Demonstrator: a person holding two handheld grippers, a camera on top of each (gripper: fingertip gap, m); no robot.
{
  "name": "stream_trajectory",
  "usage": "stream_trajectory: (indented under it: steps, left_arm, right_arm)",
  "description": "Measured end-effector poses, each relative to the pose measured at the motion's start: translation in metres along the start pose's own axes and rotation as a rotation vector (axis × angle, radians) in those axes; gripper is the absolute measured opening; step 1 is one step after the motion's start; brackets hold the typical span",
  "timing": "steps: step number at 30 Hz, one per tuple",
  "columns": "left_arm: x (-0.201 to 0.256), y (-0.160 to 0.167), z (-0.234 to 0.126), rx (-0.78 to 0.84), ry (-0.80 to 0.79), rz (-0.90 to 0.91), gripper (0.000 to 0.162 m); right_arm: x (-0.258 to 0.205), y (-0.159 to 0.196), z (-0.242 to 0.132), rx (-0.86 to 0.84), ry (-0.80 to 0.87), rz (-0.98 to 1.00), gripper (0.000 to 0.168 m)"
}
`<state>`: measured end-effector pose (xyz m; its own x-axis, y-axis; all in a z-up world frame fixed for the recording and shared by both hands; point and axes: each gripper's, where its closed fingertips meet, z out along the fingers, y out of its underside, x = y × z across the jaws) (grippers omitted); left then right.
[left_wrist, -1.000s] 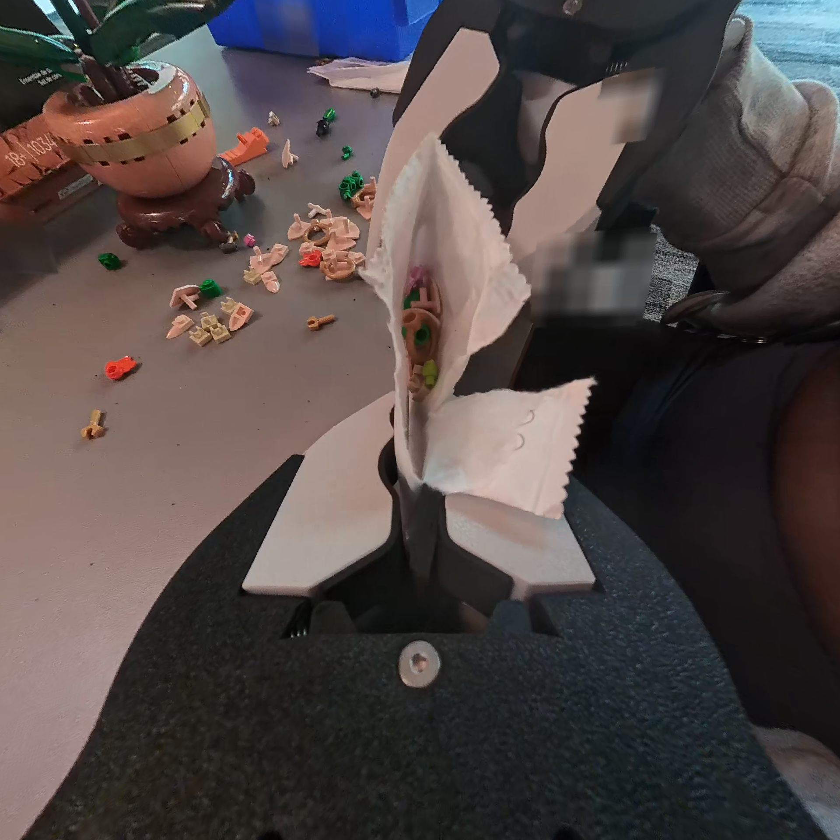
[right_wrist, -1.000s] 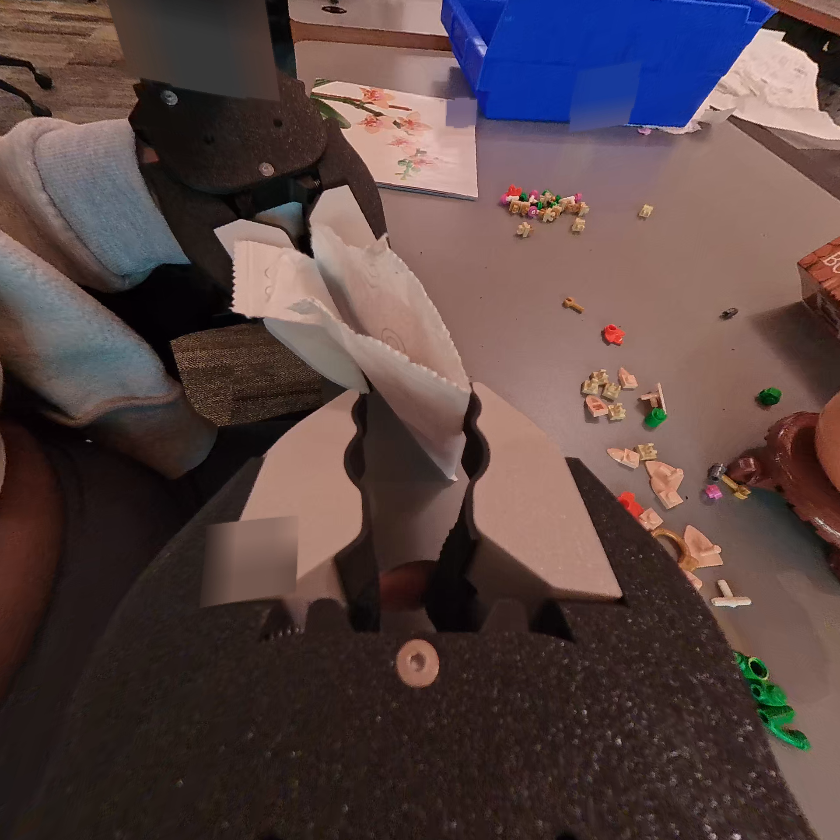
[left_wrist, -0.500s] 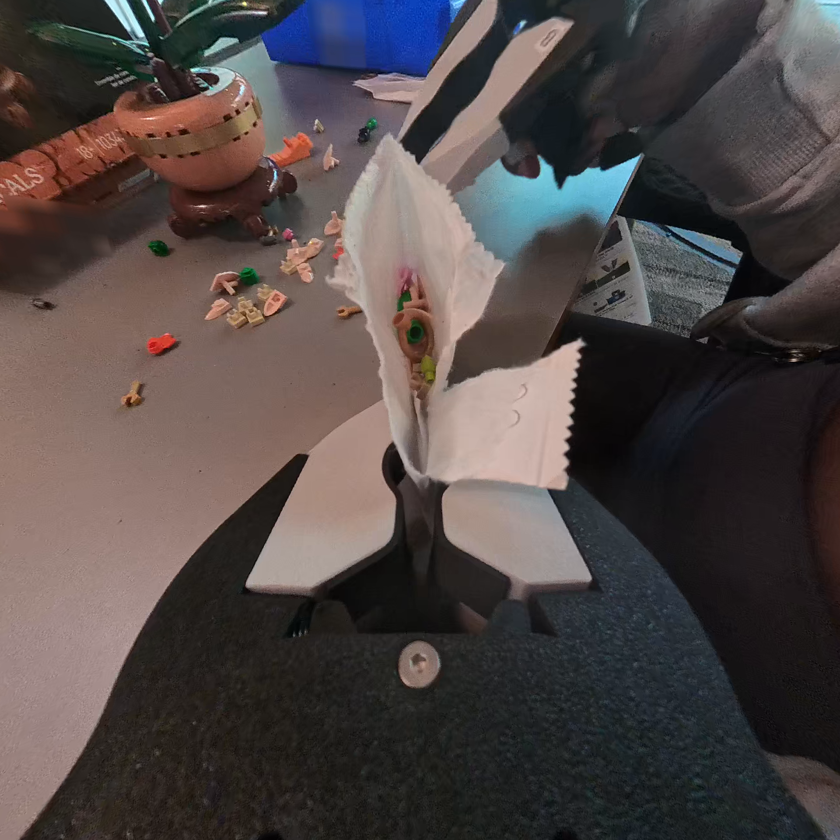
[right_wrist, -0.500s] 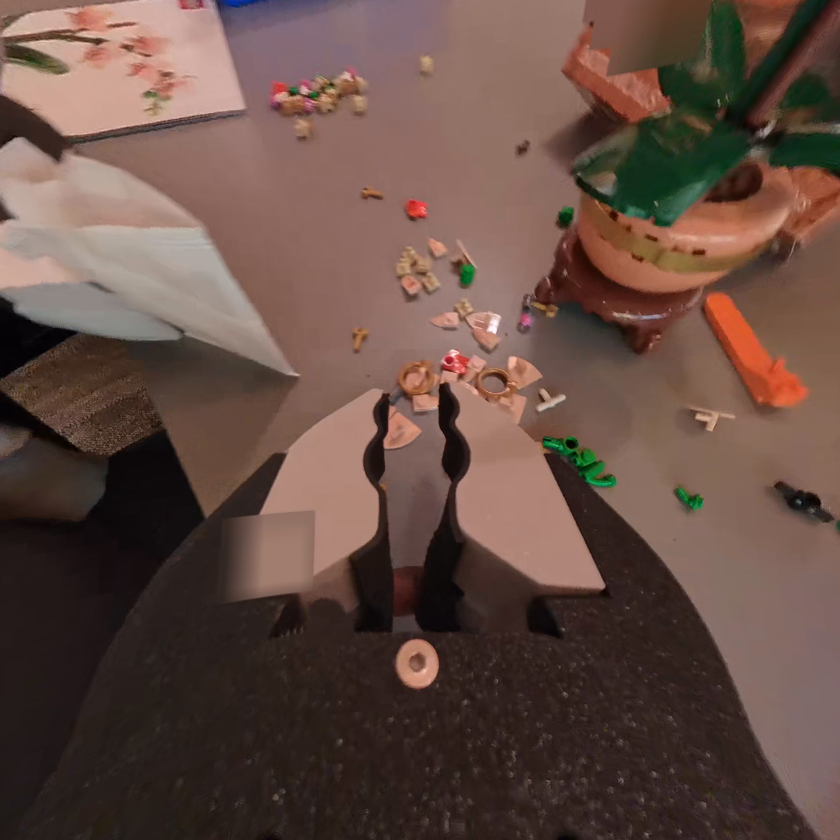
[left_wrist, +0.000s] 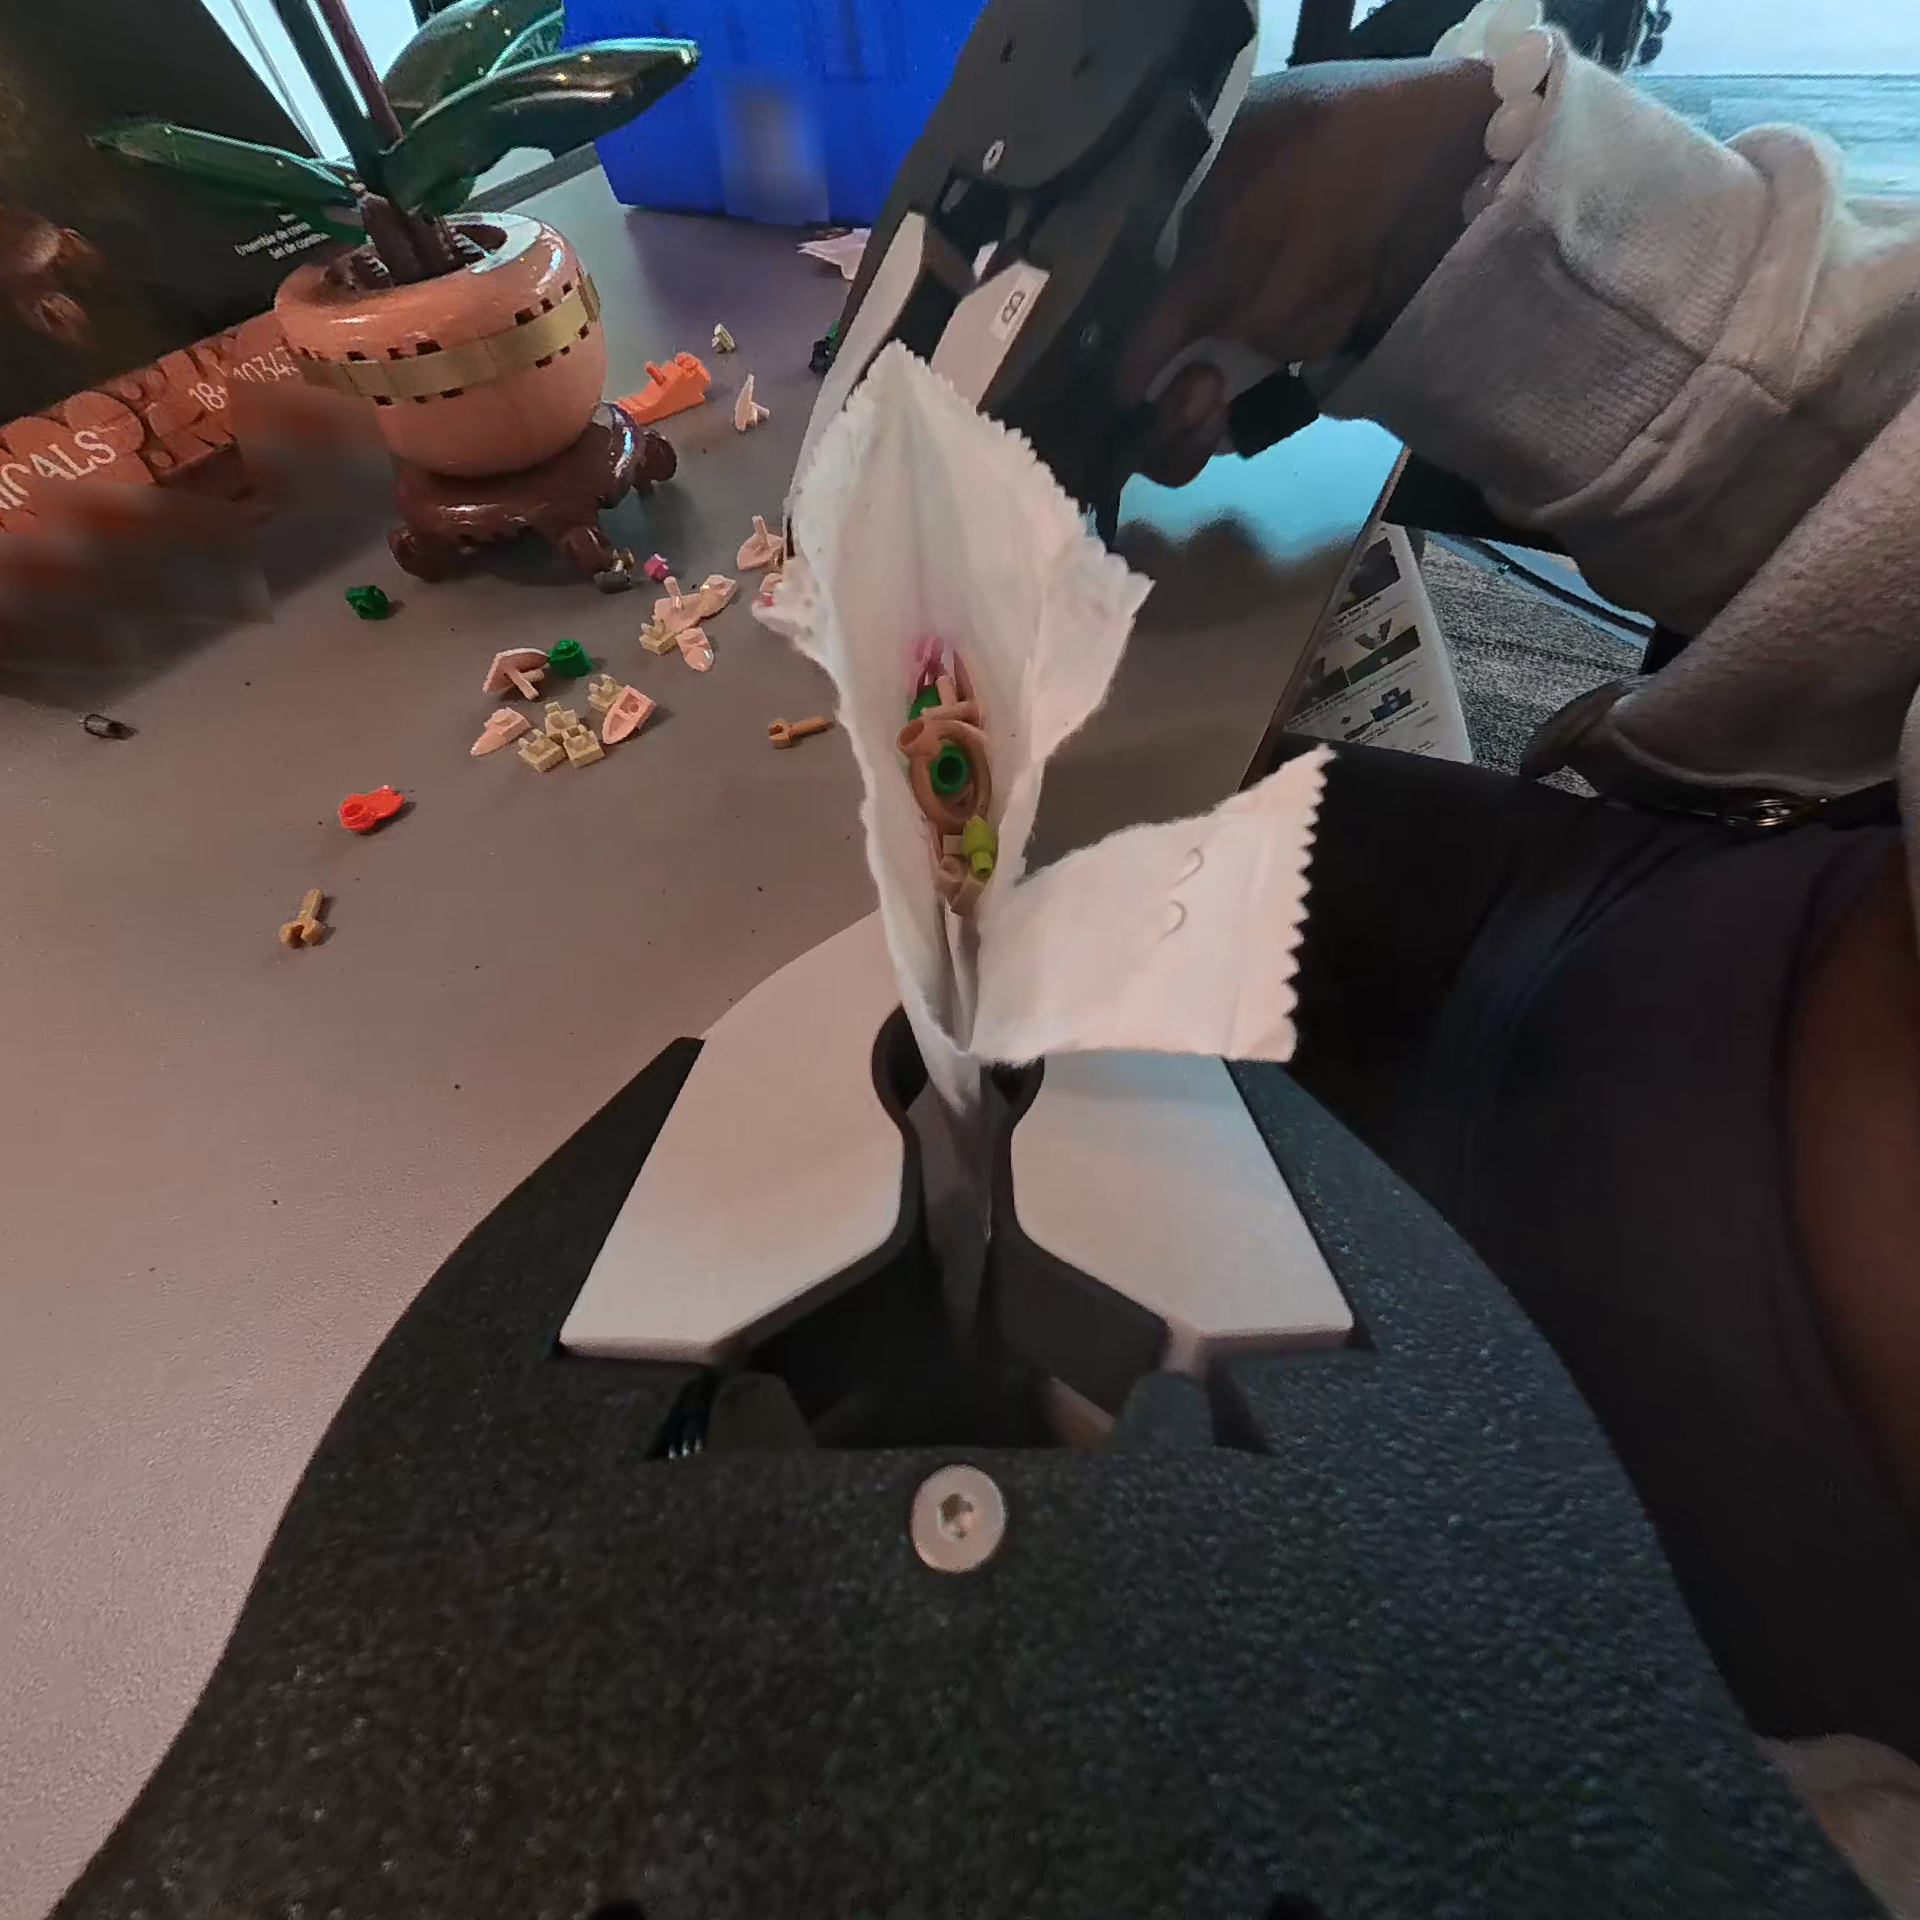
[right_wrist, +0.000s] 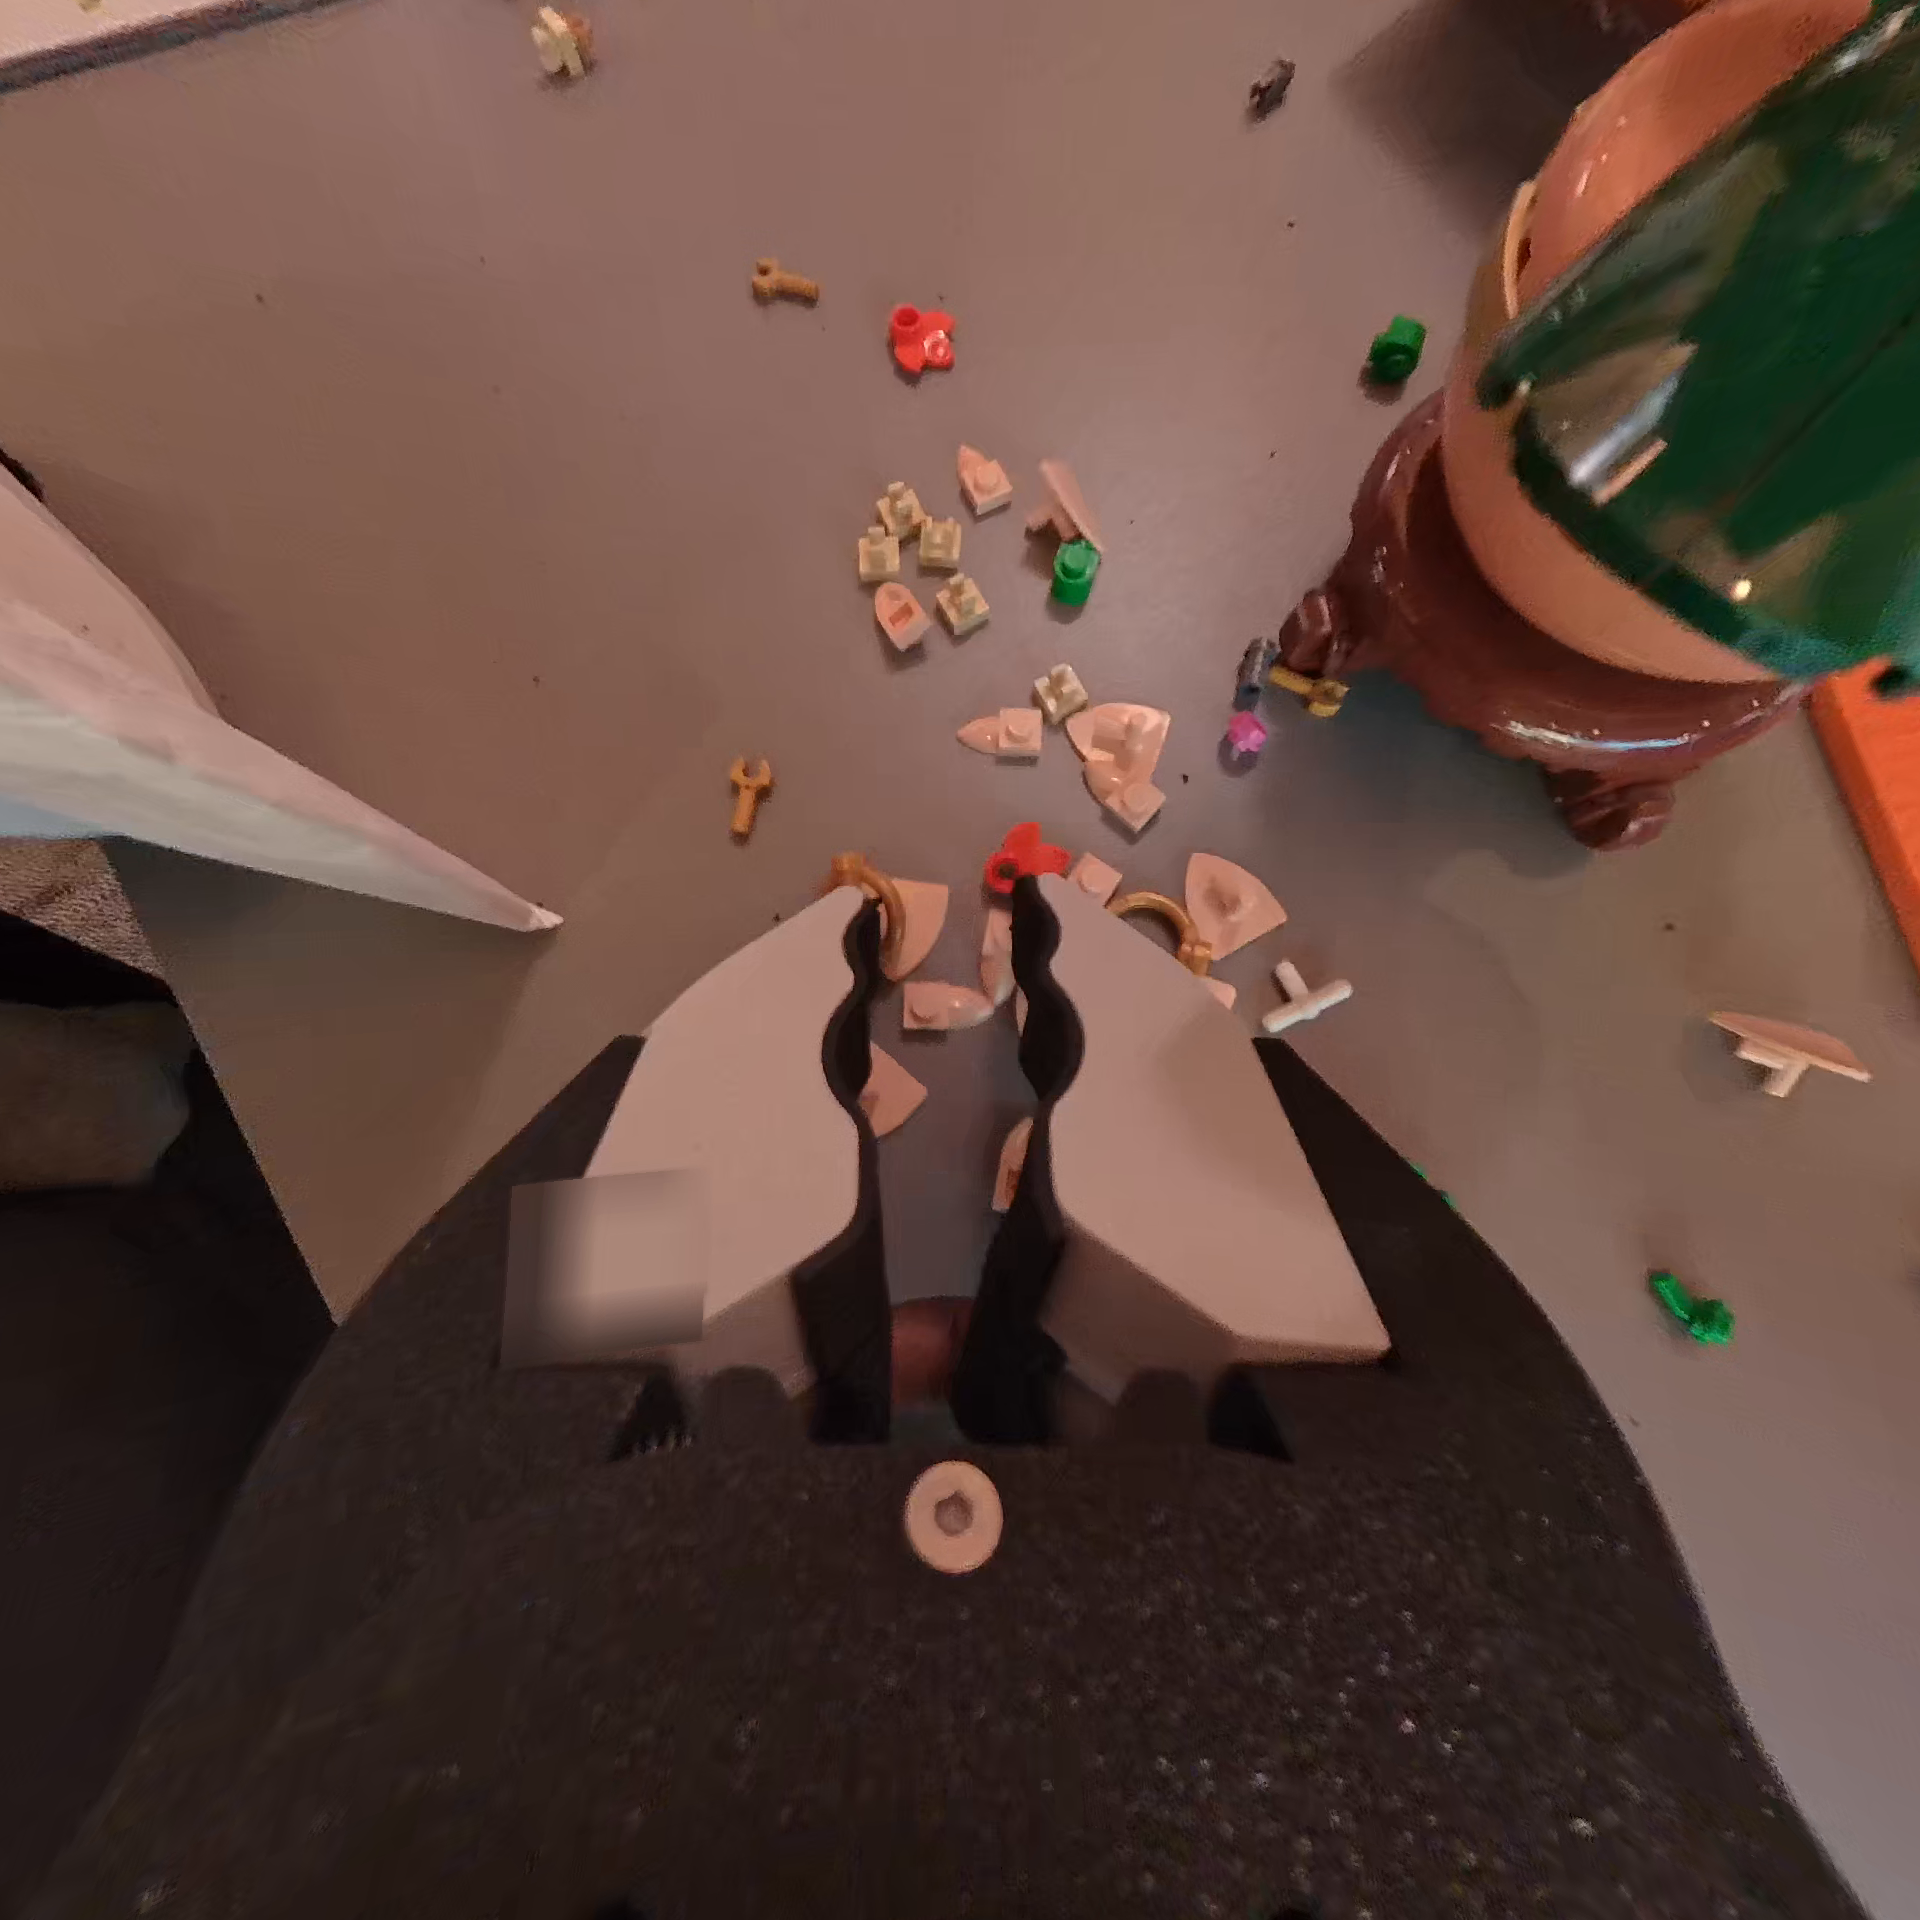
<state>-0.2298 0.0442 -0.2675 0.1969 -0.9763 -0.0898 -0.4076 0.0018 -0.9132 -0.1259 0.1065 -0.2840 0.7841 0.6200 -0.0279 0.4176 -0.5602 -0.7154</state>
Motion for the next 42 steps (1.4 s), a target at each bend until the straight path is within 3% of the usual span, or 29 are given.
stream_trajectory:
  steps: [3, 10, 13, 17, 20, 27, 35, 37, 40, 42]
  left_arm:
    - [0.000, 0.000, 0.000, 0.004, 0.001, -0.003, 0.006]
    - [-0.001, 0.000, 0.000, 0.006, -0.007, 0.001, 0.007]
    - [-0.001, 0.000, 0.001, 0.004, -0.013, 0.001, 0.007]
    - [-0.002, 0.000, 0.000, 0.003, -0.015, -0.009, 0.007]
    - [-0.002, 0.000, 0.001, 0.003, -0.016, -0.011, 0.007]
    - [-0.002, -0.001, 0.001, 0.008, -0.017, -0.014, 0.007]
    - [-0.003, -0.001, 0.001, 0.008, -0.016, -0.023, 0.007]
    - [-0.004, 0.000, 0.000, 0.007, -0.016, -0.025, 0.007]
    - [-0.003, 0.000, -0.001, 0.010, -0.013, -0.029, 0.007]
    - [-0.004, 0.000, -0.001, 0.009, -0.012, -0.029, 0.007]
  right_arm:
    - [-0.005, -0.002, 0.003, 0.005, -0.034, -0.013, 0.005]
    - [-0.002, -0.010, -0.006, 0.079, -0.009, -0.017, 0.004]
    - [-0.010, -0.030, -0.024, 0.212, -0.036, -0.015, 0.004]
    - [-0.058, -0.071, -0.055, 0.468, -0.201, -0.110, 0.004]
    - [-0.088, -0.087, -0.064, 0.558, -0.248, -0.221, 0.004]
    - [-0.095, -0.078, -0.045, 0.442, -0.166, -0.363, 0.016]
    - [-0.079, -0.075, -0.057, 0.448, -0.116, -0.379, 0.017]
    - [-0.055, -0.056, -0.055, 0.367, -0.096, -0.344, 0.017]
    - [-0.031, 0.003, -0.034, 0.049, -0.136, -0.219, 0.030]
    - [-0.025, 0.017, -0.024, 0.015, -0.119, -0.213, 0.029]
